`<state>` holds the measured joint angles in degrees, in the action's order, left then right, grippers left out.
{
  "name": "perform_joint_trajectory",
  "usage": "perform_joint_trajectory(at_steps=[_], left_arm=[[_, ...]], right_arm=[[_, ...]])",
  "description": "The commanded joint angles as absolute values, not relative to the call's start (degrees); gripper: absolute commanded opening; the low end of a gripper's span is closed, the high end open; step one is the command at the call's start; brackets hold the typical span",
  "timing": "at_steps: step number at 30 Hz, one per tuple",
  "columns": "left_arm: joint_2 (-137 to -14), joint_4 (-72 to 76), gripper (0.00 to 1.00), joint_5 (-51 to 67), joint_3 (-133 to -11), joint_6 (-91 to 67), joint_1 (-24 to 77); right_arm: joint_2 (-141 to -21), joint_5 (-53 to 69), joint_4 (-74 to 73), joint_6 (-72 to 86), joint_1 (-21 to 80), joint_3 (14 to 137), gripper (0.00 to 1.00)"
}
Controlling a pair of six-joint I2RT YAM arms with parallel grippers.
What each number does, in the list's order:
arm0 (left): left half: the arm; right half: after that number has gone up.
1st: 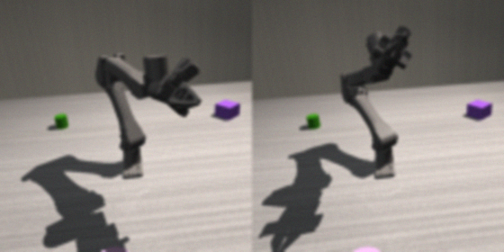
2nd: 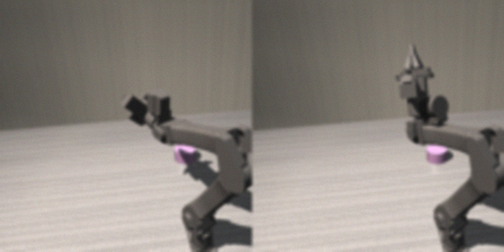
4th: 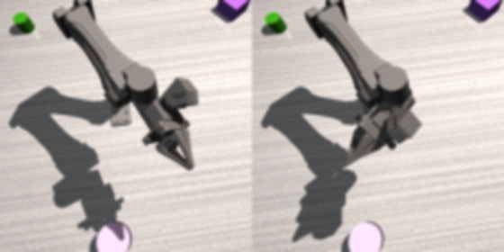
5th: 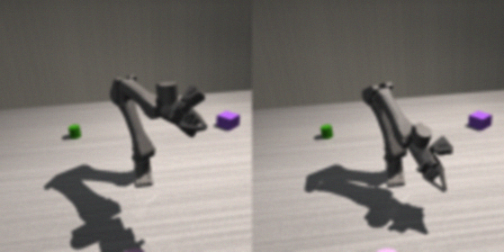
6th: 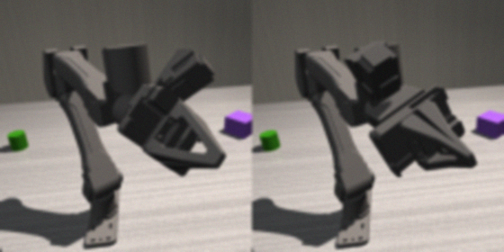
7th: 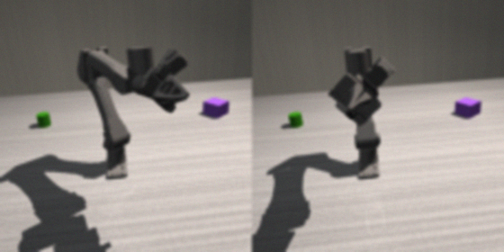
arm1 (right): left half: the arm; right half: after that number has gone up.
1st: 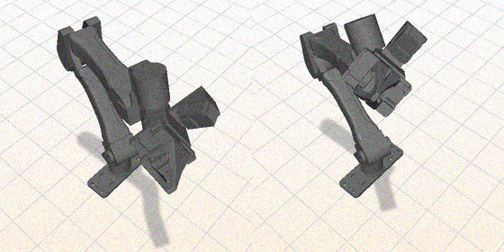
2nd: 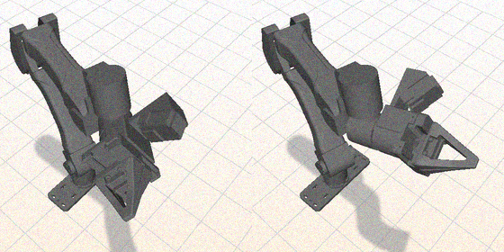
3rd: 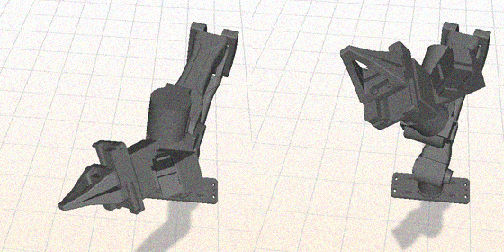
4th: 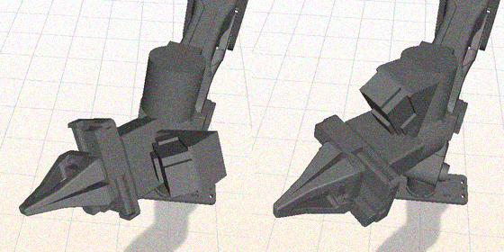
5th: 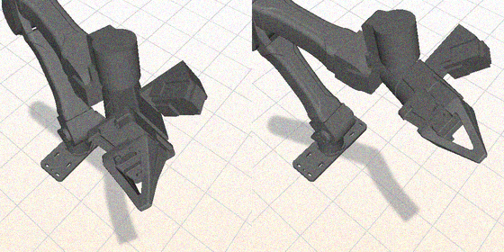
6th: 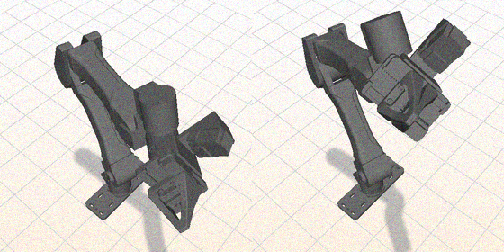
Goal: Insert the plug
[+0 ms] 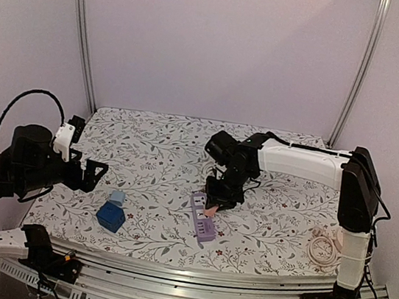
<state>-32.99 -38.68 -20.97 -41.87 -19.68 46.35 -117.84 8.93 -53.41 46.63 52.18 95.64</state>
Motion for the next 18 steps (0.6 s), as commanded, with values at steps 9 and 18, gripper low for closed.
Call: perform_joint_trajectory(at_steps=[9,18], left_arm=[[-32.2,-38.3,0.99,-21.0,-40.8,-19.3,45.8],[-32.4,-38.4,1.00,-21.1,-40.7,-19.4,45.7]], right_arm=[[-123.2,2.3,-63.1,46.0,54.8,103.0,0.00],[-127.6,-2.5,-69.3,48.1,56.5,107.9,0.00]])
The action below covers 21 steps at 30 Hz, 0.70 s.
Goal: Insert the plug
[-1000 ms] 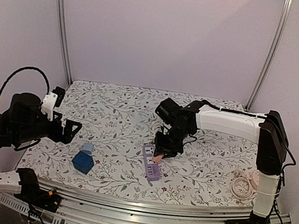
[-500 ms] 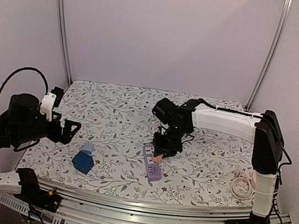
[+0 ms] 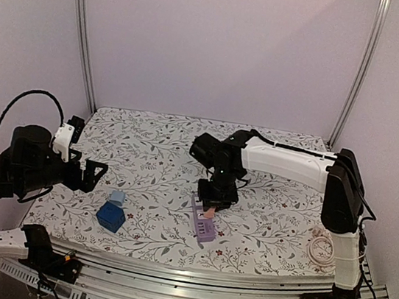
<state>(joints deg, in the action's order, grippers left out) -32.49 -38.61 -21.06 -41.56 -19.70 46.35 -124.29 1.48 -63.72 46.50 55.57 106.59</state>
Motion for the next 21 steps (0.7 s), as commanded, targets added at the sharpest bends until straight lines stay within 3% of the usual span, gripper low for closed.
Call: perform_joint_trajectory(at_steps=[1,21], left_arm=[[-32.4,-38.3,0.99,-21.1,-40.8,-19.3,45.7],[-32.4,-38.2,0.99,-21.5,-40.6,-19.4,45.7]], right_arm=[[-127.9,-2.7,-69.7,48.1,56.7,108.2,0.00],[-135.9,-0.6,-73.2,50.3,58.6,112.4,0.00]])
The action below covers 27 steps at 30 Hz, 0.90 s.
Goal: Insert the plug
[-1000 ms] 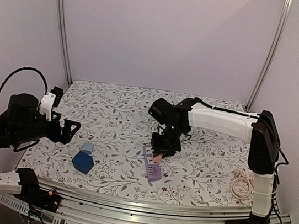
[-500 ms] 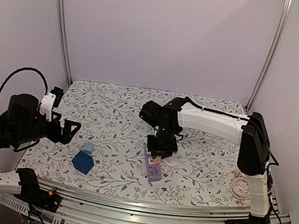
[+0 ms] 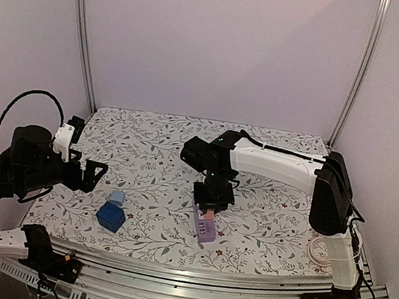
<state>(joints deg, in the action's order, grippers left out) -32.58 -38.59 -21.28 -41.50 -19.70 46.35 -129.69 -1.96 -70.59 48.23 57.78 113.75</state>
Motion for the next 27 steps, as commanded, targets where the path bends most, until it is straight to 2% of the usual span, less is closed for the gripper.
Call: perform_joint_trajectory(at_steps=[1,9,15,27], left_arm=[[-32.4,-38.3,1.00,-21.6,-40.6,-19.3,45.7],[-32.2,-38.2,1.00,-21.8,-40.5,-19.3,45.7],[-32.0,-38.2,0.99,-21.8,-40.5,-19.4,45.7],[-31.8,-38.3,0.99,-21.6,-40.6,-19.4,45.7]], right_arm=[[-136.3,1.3,-73.0,50.3,58.8,113.0,0.00],[-140.5,2.5,-73.8,51.7,60.7,115.4,0.00],[-142.0,-2.4,-79.3,54.2,60.7,115.4,0.00],[-132.1,-4.7,-79.5,53.5,59.4,108.8,0.00]])
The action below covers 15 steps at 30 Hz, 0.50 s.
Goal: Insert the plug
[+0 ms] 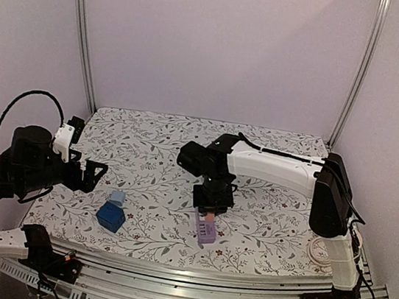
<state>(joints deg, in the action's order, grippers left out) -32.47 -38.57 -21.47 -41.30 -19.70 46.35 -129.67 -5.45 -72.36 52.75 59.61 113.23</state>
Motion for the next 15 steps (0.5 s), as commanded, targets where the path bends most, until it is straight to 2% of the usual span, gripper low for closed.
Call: perform_joint_trajectory(at_steps=[1,15], left_arm=[[-31.8,-38.3,0.99,-21.7,-40.5,-19.4,45.7],[-31.2,-38.2,0.99,-21.4,-40.3,-19.3,45.7]], right_arm=[[-131.9,-4.9,-79.5,53.2,59.4,108.6,0.00],[-135.7,0.8,-73.7,52.9,59.1,108.7,0.03]])
